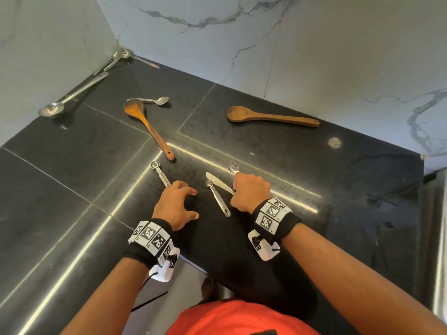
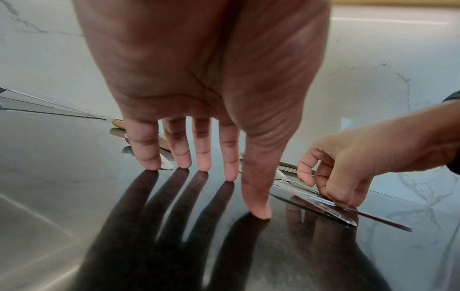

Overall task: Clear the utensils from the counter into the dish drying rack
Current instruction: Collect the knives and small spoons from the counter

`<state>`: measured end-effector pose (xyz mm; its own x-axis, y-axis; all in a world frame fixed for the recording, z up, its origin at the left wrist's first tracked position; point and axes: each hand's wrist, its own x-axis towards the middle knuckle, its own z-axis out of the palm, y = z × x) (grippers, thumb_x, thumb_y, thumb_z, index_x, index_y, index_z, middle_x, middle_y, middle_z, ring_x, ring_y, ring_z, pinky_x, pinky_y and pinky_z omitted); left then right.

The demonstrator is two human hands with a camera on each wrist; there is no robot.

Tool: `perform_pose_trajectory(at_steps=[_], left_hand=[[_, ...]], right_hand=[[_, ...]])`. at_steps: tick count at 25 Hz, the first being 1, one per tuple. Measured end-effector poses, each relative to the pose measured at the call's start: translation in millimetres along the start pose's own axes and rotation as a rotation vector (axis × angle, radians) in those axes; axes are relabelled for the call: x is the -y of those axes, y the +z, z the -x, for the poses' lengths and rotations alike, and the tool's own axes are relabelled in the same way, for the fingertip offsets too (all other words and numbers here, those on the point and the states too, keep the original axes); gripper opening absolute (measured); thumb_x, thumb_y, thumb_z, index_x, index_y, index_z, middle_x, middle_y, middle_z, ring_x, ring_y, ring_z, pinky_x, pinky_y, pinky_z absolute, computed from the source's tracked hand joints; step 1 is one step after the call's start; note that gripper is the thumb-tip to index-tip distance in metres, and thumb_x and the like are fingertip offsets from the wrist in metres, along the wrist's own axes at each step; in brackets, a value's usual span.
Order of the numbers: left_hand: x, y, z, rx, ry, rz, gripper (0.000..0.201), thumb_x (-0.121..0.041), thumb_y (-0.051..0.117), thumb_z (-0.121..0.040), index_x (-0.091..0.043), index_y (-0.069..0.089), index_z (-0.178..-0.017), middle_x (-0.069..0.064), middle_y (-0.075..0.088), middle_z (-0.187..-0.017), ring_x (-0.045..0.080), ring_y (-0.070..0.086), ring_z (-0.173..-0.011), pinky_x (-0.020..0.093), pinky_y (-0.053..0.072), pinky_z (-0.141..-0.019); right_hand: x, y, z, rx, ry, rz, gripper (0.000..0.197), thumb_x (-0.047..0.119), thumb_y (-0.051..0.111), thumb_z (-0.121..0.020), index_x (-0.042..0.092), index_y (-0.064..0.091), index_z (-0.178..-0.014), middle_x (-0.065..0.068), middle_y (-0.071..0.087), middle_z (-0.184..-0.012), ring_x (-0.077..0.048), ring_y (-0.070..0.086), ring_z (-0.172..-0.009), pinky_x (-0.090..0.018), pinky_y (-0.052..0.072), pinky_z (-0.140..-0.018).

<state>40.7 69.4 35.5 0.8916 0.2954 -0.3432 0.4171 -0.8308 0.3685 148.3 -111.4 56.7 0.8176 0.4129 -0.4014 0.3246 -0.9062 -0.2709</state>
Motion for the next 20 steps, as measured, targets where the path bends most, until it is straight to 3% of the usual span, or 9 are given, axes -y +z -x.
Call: perform_pose_trajectory(at_steps=[3,7,11,16,20], left_hand=[[-3,-1,1,0.005,-0.009,0.002,0.059,-0.029,0.082,-0.071,-0.029,0.059,-0.125,-0.003,0.043,-0.138,0.019,0.039,-0.13,0.038,0.039,-0.105],[-4,-2,2,0.003,-0.01,0.004,0.058,-0.028,0.082,-0.072,-0.028,0.059,-0.125,-0.003,0.043,-0.138,0.02,0.039,-0.13,0.039,0.04,-0.105],[-5,-2,2,0.007,-0.012,0.002,0.058,-0.027,0.082,-0.072,-0.028,0.059,-0.124,-0.003,0.043,-0.137,0.02,0.04,-0.129,0.041,0.042,-0.103],[-7,-4,2,0.003,-0.003,-0.006,0.057,-0.027,0.082,-0.071,-0.028,0.059,-0.123,-0.004,0.043,-0.135,0.02,0.04,-0.127,0.041,0.043,-0.102],[-5,-4,1,0.007,0.011,-0.007,0.058,-0.029,0.082,-0.071,-0.029,0.058,-0.124,-0.004,0.043,-0.135,0.02,0.04,-0.127,0.042,0.043,-0.101]], right_hand=[[-5,0,1,0.0,-0.041,-0.037,0.043,0.016,0.068,-0.078,0.022,0.051,-0.116,-0.002,0.064,-0.094,-0.027,0.062,-0.093,-0.038,0.048,-0.074],[-23,7,16,-0.031,-0.046,-0.013,0.029,0.017,0.069,-0.08,0.023,0.059,-0.106,-0.001,0.062,-0.101,-0.025,0.062,-0.093,-0.039,0.053,-0.078],[-33,15,26,-0.067,0.03,-0.002,0.021,0.023,0.07,-0.083,0.02,0.065,-0.103,-0.002,0.065,-0.094,-0.023,0.063,-0.088,-0.04,0.057,-0.079],[-31,13,23,-0.057,0.097,-0.061,0.027,0.028,0.075,-0.076,0.021,0.063,-0.1,-0.002,0.066,-0.093,-0.024,0.063,-0.09,-0.037,0.054,-0.077],[-28,19,24,-0.091,0.133,-0.113,0.021,0.023,0.072,-0.077,0.02,0.066,-0.096,-0.001,0.067,-0.089,-0.023,0.064,-0.088,-0.037,0.054,-0.074]])
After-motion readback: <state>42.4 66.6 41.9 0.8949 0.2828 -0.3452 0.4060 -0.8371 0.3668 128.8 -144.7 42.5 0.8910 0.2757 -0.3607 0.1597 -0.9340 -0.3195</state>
